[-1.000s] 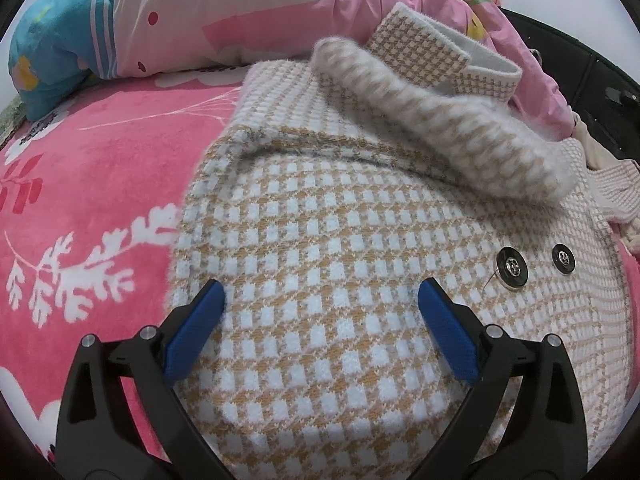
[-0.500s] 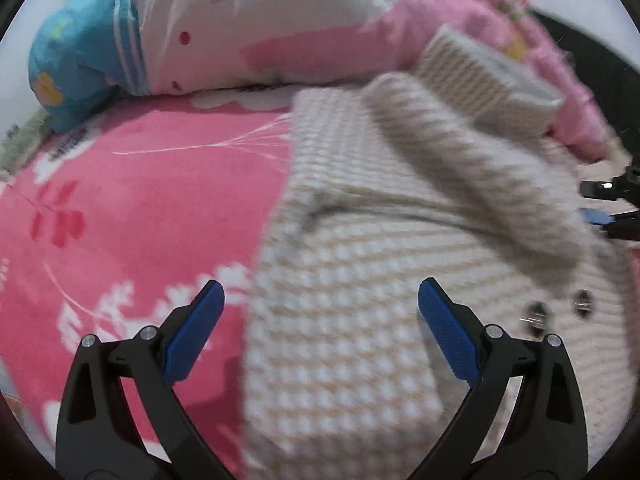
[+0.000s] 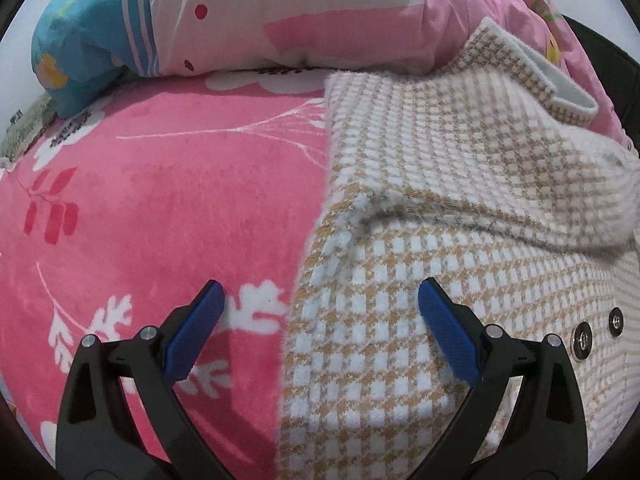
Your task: Fold large clothes
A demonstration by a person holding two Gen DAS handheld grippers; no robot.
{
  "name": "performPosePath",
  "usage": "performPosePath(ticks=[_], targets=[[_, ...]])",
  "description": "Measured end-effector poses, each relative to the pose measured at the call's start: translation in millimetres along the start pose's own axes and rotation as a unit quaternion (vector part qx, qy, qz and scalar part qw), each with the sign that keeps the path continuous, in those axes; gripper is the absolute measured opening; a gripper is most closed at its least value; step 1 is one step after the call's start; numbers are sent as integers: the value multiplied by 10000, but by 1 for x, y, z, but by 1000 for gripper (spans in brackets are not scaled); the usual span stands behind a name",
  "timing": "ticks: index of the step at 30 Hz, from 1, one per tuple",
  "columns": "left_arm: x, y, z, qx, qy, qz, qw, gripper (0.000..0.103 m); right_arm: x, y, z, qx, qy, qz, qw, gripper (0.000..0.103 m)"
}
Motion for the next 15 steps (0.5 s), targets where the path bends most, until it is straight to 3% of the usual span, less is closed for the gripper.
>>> performPosePath(ticks=[5, 10, 13, 15], targets=[[-4, -1, -3, 0, -8, -3, 10000, 94, -21, 18, 47, -400, 512, -356, 9973, 5], [-4, -1, -3, 20, 3, -21, 10000, 94, -36, 29, 51, -439, 374, -609, 9965, 7], [-4, -1, -3, 21, -5, -25, 10000, 94, -44, 29, 41, -247, 319, -685, 9968, 33], [-3, 1, -1, 25, -12, -16, 10000, 94, -48, 30, 34, 23, 429, -793, 9959, 37]])
Point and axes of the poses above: each gripper's, at about its wrist camera, not at the fingertips, and x roughly against the way its jaws point, z to its right, y to its underside, the point moved 7 cm from there along -x, roughly the way its jaws point, and after that the axes turned 12 degrees about x, right-handed, at the moved point
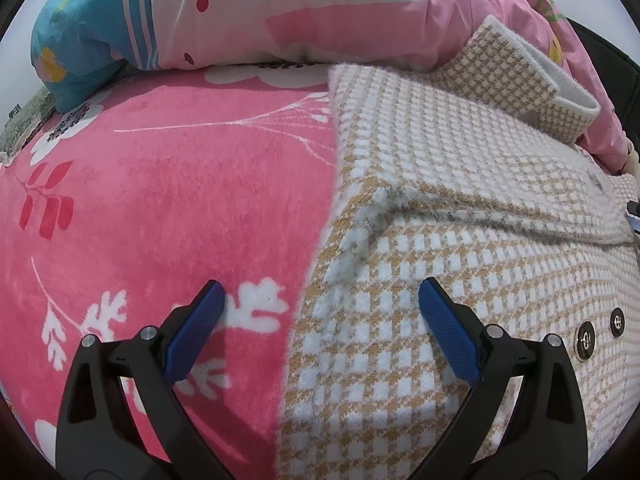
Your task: Fold large clothes
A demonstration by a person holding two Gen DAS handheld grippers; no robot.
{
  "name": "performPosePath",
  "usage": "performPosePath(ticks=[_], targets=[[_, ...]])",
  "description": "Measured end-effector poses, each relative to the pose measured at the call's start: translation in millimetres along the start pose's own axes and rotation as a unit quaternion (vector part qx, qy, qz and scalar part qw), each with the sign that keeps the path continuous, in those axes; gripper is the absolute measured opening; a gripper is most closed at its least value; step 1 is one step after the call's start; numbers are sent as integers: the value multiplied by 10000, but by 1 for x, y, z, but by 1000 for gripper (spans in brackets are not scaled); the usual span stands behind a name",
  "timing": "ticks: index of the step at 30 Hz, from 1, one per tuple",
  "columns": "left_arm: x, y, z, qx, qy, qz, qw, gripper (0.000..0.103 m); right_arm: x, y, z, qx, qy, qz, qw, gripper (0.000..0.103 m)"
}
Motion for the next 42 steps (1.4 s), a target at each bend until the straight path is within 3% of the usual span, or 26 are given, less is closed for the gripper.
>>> performPosePath(ticks=[4, 5, 8, 12, 18, 23, 24, 26, 29, 32, 34, 35, 39, 42], targets=[[-2, -1, -1, 4, 0, 7, 10000, 95, -13, 5, -7, 548, 488, -208, 9971, 35], [-2, -1, -2, 12, 7, 6, 10000, 95, -14, 7, -10, 738, 713, -250, 9944, 21], [-3, -1, -2, 27, 22, 12, 10000, 95, -9, 10, -24, 1141, 1157, -213, 9865, 8], [-3, -1, -3, 38, 38, 17, 10000, 95, 17, 4, -45, 1336, 1167, 392, 9834, 7], [1, -2, -4, 70, 89, -25, 9999, 95, -13, 17, -17, 1166, 1458, -8, 9824, 8], [49, -16, -10, 177, 401, 186, 9989, 94, 23, 10, -36, 1462, 1770, 301, 9728, 22], [60, -23, -9, 168, 456, 276, 9984, 94, 30, 8, -44, 1564, 1722, 401, 9717, 34], [76, -38, 1, 66, 520, 409, 9978, 94, 36, 3, -63, 1755, 1475, 556, 9718, 44], [81, -60, 31, -57, 708, 445, 9965, 94, 20, -1, -82, 2038, 1304, 524, 9689, 51], [66, -75, 75, -291, 839, 442, 9951, 94, -17, 4, -85, 2207, 1314, 248, 9661, 53], [50, -77, 97, -405, 833, 427, 9948, 94, -50, 13, -75, 2167, 1445, -198, 9653, 55], [35, -76, 111, -503, 733, 366, 9954, 94, -54, 15, -73, 2177, 1450, -153, 9651, 55], [-8, -61, 134, -771, 422, 157, 9960, 94, -13, 17, -77, 1989, 1204, 80, 9726, 56], [-29, -49, 131, -720, 294, 64, 9969, 94, 30, 19, -57, 1705, 1141, 337, 9781, 61]])
Point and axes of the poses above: each gripper's, at about its wrist camera, not at the fingertips, and x roughly against the way its jaws point, z to its right, y to its underside, the point moved 7 cm from there along -x, roughly the way its jaws point, and after that the axes turned 12 degrees about x, right-handed, at the moved point
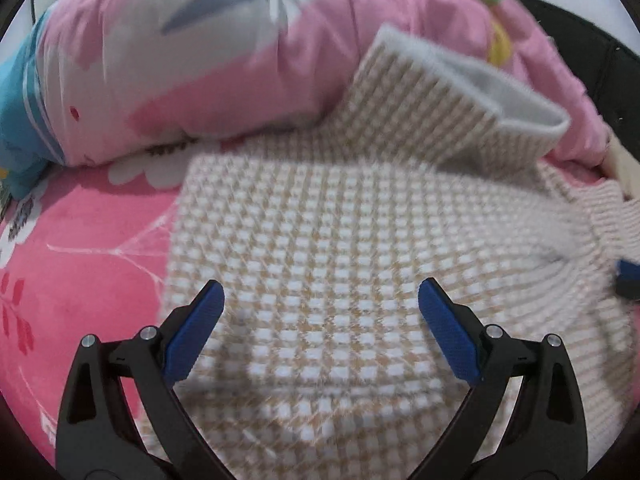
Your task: Fold large clothes
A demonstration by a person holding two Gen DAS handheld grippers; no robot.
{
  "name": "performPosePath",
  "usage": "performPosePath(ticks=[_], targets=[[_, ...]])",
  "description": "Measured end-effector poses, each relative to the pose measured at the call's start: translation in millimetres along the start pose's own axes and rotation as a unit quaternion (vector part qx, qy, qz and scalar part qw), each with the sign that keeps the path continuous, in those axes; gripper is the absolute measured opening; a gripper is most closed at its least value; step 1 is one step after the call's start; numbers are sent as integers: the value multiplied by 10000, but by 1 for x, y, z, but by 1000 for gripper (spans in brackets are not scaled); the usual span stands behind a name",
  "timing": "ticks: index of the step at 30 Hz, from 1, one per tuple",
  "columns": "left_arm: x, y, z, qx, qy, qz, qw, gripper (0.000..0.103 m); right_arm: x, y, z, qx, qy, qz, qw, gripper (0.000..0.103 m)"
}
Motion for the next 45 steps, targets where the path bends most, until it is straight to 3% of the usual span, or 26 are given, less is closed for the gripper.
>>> performPosePath(ticks=[2, 6, 9, 11, 14, 16, 22, 25, 28, 30, 33, 37, 40, 42, 43, 45], targets=[[-14, 8, -7, 76, -80, -164, 9998, 94, 29, 9, 35, -313, 154, 118, 9993, 62], [-18, 14, -10, 133, -30, -9, 9999, 95, 85, 28, 127, -1090, 780, 379, 9903, 62], [-18, 17, -9, 105, -69, 69, 9999, 95, 132, 45, 198, -1923, 1085, 769, 9723, 62], [-19, 17, -7, 112, -60, 76, 9999, 95, 161, 59, 246, -2496, 1327, 1040, 9536, 62], [-19, 17, -6, 118, -47, 80, 9999, 95, 181, 80, 297, -3196, 1420, 1244, 9285, 62], [-18, 16, -10, 120, -35, 71, 9999, 96, 184, 89, 316, -3452, 1339, 1323, 9195, 62], [-20, 15, -11, 115, -35, 81, 9999, 96, 167, 92, 336, -3653, 1384, 1298, 9114, 62], [-20, 16, -10, 118, -29, 88, 9999, 96, 161, 93, 348, -3753, 1430, 1255, 9072, 53], [-20, 15, -10, 119, -22, 95, 9999, 96, 153, 93, 356, -3805, 1419, 1189, 9061, 38], [-21, 14, -10, 120, -20, 105, 9999, 96, 152, 93, 354, -3738, 1493, 1169, 9079, 19], [-21, 14, -11, 123, -15, 120, 9999, 96, 164, 88, 345, -3466, 1760, 1246, 9129, 6], [-20, 15, -11, 124, -14, 133, 9998, 96, 181, 82, 337, -3280, 1885, 1333, 9160, 6], [-18, 15, -11, 124, -13, 143, 9998, 96, 178, 85, 341, -3419, 1769, 1138, 9159, 10], [-19, 14, -11, 127, -11, 143, 9998, 96, 172, 90, 348, -3633, 1657, 1083, 9104, 42], [-17, 15, -11, 127, -10, 147, 9998, 96, 169, 93, 352, -3739, 1671, 1110, 9055, 48], [-17, 15, -11, 128, -10, 149, 9998, 96, 162, 96, 360, -3835, 1681, 1065, 9018, 49]])
Point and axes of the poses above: each gripper's, at about its wrist camera, not at the fingertips, and x roughly against the way its jaws point, z to its right, y to its underside, the point moved 7 cm from there along -x, roughly the way its jaws point, and after that the axes turned 12 degrees about x, right-handed, at the moved point
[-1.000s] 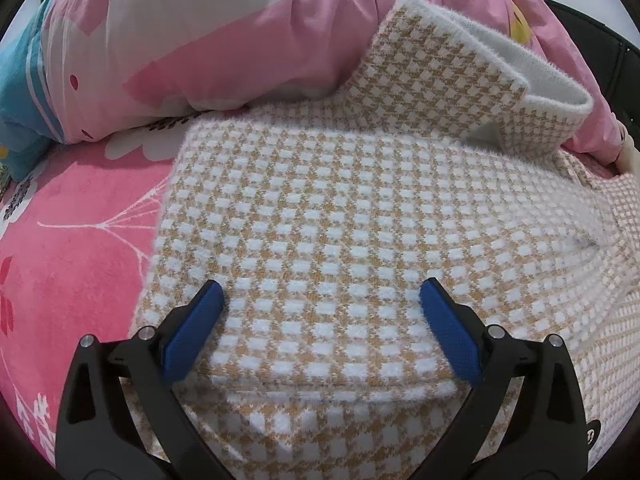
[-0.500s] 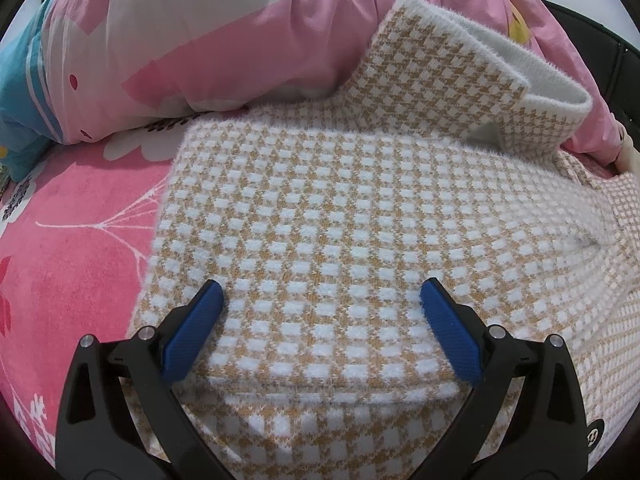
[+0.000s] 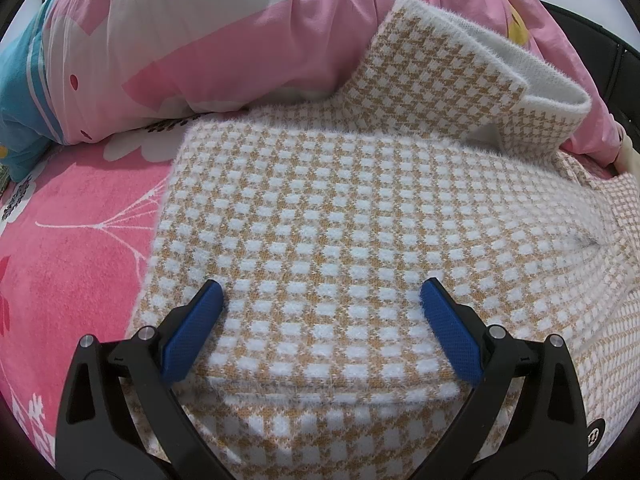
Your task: Fold large clothes
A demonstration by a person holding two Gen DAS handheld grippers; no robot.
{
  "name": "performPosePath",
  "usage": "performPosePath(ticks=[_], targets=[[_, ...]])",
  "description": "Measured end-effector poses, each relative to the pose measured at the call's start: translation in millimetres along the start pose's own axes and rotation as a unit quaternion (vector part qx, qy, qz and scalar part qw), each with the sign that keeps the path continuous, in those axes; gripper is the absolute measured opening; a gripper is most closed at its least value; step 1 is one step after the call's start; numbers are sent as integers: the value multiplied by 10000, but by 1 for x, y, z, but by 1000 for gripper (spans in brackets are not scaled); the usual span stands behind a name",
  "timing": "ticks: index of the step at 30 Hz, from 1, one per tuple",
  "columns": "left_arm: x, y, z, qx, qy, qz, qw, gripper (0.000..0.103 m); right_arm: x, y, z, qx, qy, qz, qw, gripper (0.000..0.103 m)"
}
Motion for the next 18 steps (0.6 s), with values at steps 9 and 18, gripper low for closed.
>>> performPosePath(ticks=[9, 18], targets=[[1, 1, 0, 2, 1, 15, 10000, 96, -24, -1, -4, 194, 76, 49, 9998, 21], [3, 1, -1, 27, 36, 40, 10000, 96, 63, -7, -81, 1097, -182, 816, 9904, 17]])
Point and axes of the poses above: each gripper's, at about its wrist camera, not at the fingertips, and x roughly against the way its jaws point, z to its right, y to its underside, the point moved 7 cm from there along -x, roughly the way its jaws point, and after that the axes turned 12 degrees about x, right-handed, at the moved point
